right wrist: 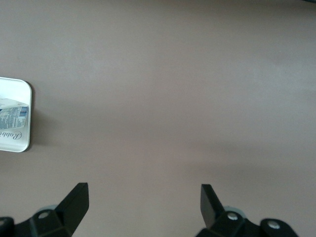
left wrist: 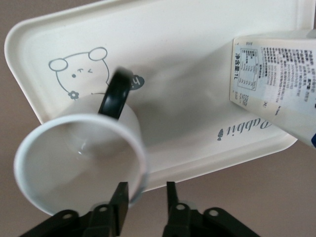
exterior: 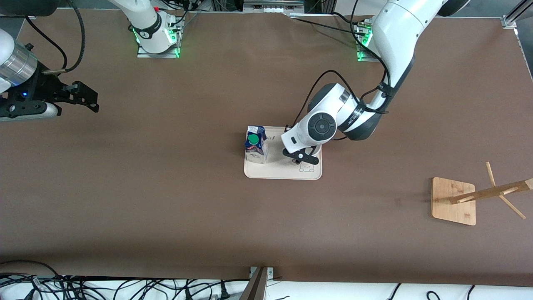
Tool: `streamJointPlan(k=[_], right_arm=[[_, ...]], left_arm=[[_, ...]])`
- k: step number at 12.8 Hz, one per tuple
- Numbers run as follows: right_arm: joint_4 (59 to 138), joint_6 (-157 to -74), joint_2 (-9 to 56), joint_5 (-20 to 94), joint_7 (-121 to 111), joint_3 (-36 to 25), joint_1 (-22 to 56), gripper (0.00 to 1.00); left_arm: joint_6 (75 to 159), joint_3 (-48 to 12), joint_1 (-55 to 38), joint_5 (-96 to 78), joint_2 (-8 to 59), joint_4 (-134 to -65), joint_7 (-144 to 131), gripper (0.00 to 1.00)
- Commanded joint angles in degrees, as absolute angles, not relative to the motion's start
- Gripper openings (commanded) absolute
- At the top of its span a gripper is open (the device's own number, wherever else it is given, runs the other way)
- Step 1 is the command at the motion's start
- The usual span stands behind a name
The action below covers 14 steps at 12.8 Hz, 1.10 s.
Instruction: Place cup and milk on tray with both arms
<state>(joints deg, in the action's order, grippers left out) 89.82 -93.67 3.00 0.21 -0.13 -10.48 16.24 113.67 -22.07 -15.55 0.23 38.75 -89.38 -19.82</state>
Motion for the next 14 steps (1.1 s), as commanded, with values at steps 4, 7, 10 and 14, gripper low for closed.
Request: streamJointPlan(k=[4,7,10,14], right_arm=[[89.12,-92.81,2.99,0.00,-0.09,-10.37,16.00,1.00],[89.12,-92.81,2.99,0.00,-0.09,-10.37,16.00,1.00],[89.12,-92.90,3.08,0.00,-0.09,-10.37,16.00,1.00],[88.95,-93.43,3.16,-0.35,-0.09,-10.37,15.73,1.00]], left_arm=[[113.82,-19.87,-14.68,0.18,35.52,-86.05,-19.25,1.00],[112.59,-19.34,-11.35,0.18,29.99,-86.22,-19.34,1.00],[104.88,-18.98,-7.05,0.97,25.07,-84.82,-19.34,1.00],[101.42,-14.63,-0.52,0.79,20.06,-79.45,-18.99,1.00]])
